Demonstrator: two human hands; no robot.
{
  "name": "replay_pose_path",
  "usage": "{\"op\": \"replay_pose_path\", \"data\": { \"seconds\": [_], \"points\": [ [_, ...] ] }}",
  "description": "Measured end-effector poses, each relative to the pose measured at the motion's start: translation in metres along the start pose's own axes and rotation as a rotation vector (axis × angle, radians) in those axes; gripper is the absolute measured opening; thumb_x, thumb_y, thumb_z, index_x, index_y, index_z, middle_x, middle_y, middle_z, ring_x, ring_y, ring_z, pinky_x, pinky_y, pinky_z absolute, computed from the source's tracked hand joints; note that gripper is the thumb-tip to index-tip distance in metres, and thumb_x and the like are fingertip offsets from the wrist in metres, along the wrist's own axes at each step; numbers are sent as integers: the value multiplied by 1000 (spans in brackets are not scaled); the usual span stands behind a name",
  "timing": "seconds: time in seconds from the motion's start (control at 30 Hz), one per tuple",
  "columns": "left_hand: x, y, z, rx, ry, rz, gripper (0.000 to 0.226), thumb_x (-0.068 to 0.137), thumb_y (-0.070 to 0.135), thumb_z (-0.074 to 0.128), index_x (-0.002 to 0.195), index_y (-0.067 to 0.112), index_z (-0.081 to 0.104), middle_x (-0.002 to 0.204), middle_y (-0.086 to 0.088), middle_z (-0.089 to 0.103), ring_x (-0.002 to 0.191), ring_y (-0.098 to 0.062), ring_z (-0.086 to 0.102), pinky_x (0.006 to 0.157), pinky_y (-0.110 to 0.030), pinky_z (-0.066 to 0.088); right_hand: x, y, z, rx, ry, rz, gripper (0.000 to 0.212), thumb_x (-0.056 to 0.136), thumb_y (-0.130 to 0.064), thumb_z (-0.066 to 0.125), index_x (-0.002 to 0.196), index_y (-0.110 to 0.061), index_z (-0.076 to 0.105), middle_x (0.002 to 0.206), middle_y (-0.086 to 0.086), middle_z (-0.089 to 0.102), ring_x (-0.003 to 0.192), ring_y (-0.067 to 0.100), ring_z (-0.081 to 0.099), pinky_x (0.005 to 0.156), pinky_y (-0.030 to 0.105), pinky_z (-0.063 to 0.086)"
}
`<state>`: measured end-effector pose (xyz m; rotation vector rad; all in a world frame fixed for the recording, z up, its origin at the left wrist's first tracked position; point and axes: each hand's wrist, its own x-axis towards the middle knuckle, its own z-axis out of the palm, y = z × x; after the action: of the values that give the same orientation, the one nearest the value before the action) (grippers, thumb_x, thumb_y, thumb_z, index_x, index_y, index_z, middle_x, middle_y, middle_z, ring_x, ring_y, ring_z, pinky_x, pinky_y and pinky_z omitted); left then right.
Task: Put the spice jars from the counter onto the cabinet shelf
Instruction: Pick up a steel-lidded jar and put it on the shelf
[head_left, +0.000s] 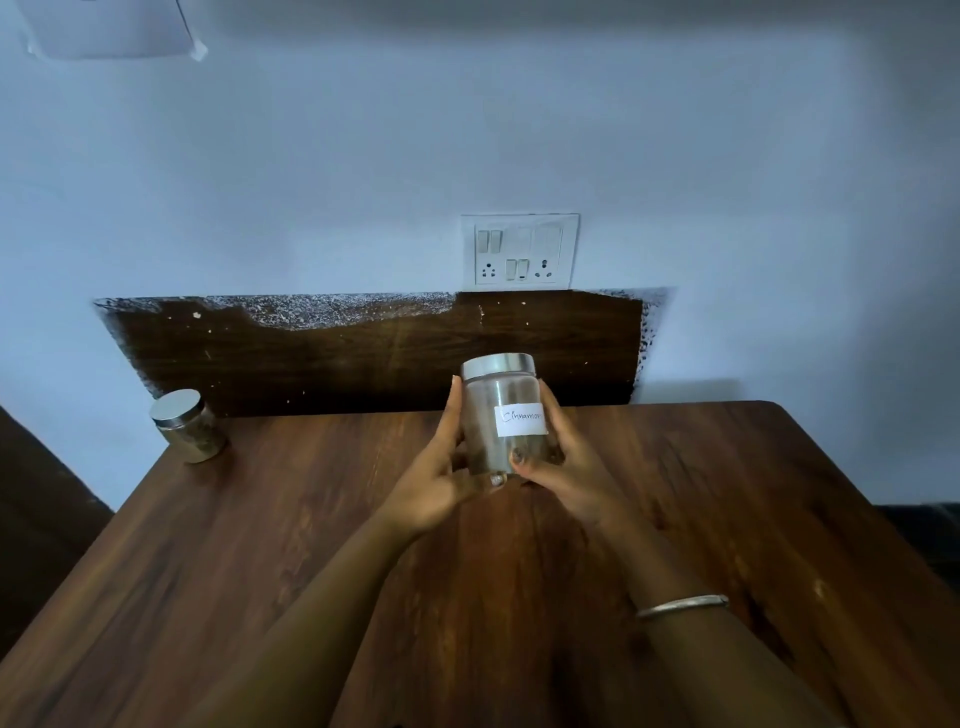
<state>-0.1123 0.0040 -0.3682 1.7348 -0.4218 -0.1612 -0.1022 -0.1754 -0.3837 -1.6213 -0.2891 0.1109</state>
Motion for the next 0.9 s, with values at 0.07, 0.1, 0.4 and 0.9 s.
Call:
{"op": "replay_pose_path", "data": {
  "seconds": [0.07, 0.1, 0.4, 0.9],
  "points": [
    [3, 2, -1, 70, 12, -6, 104, 79, 6, 69, 137, 56, -2, 133, 3, 49, 109, -11, 59, 89, -36, 54, -2, -4, -5, -53, 32, -3, 98, 70, -35, 75, 148, -39, 14, 132, -26, 40, 114, -6, 48, 93, 21, 48],
    [5, 3, -1, 96, 10, -2, 105, 79, 5, 69, 138, 56, -1, 129, 4, 51, 106, -11, 61, 88, -37, 54, -3, -5, -8, -63, 34, -11, 96, 73, -31, 73, 148, -38, 13, 133, -24, 39, 115, -6, 47, 92, 18, 48],
    [33, 51, 14, 223, -23, 149, 109, 75, 18, 76, 142, 43, -7, 129, 2, 49, 100, -14, 63, 76, -21, 54, -15, -52, -48, -207, 66, -98, 95, 66, -43, 75, 132, -68, 11, 122, -36, 43, 110, -6, 55, 81, 14, 49],
    [139, 195, 70, 395, 82, 551, 81, 88, 32, 61, 127, 66, -2, 131, 30, 35, 106, 9, 45, 77, 2, 37, 12, -181, -152, -402, 592, -411, 76, 68, -23, 82, 129, -33, 38, 118, -11, 58, 98, 4, 56, 73, 7, 40]
  ]
}}
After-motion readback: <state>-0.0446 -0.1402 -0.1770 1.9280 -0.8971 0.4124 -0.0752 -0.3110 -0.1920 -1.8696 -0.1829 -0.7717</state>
